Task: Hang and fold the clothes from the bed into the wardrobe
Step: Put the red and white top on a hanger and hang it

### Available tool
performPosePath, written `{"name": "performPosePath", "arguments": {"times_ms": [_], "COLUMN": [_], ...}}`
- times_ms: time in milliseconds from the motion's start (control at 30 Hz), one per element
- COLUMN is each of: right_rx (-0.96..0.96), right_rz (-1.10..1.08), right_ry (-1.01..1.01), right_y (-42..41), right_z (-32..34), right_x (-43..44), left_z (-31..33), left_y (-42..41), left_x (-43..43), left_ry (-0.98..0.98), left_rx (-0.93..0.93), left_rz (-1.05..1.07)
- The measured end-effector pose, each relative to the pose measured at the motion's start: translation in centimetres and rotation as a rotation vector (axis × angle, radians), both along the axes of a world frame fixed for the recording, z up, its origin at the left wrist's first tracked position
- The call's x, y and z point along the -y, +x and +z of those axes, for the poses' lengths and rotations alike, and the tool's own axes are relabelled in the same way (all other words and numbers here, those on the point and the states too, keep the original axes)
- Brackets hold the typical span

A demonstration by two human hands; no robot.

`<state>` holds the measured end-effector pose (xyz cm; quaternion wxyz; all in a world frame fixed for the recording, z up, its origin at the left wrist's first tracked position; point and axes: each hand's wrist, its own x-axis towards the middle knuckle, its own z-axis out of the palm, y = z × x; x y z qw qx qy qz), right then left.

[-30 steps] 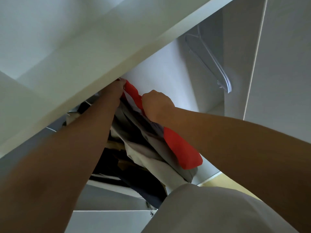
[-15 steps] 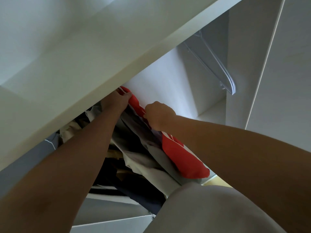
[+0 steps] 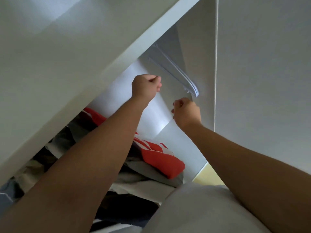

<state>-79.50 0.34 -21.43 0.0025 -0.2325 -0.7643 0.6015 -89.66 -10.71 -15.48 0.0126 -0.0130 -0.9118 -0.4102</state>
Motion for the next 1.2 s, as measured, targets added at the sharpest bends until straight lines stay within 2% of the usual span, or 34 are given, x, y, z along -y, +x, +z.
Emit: {"name": "performPosePath", "arguments": {"times_ms": [100, 200, 300, 433, 633, 867, 1033, 1200], "right_rx": [0.014, 0.011, -0.009, -0.027, -0.05, -0.131, -0.193, -0.253], "right_rz": [-0.034, -0.077, -0.108, -0.119, -0.085, -0.063, -0.038, -0.042], "right_ry": [-0.063, -0.099, -0.114, -0.099, -0.058, 0.171, 0.315, 0.349], "right_y": [1.3, 2.1, 2.5, 2.5, 2.3, 1.8, 1.9, 2.9], "right_z": [-1.1, -1.7, -1.9, -1.8, -0.9, -0.1, 0.1, 0.3], "right_x": [-1.8, -3.4, -4.6, -5.5, -6.0, -5.6, -5.3, -6.1], "left_z": [-1.3, -2.0, -2.5, -2.6, -1.8, -0.9, -0.6, 0.2], "left_y": [-2.2, -4.2, -4.9, -4.7, -4.0, -2.5, 0.1, 2.6], "left_x": [-3.1, -5.4, -7.1, -8.5, -8.2, -6.9, -6.6, -6.9], "left_ry": [0.192, 0.257, 0.32, 0.431, 0.421, 0.463, 0.599, 0.749], "left_rx": [0.133, 0.228, 0.263, 0.221, 0.146, 0.053, 0.057, 0.088], "left_rz": [0.068, 0.146, 0.139, 0.148, 0.194, 0.19, 0.193, 0.166]}}
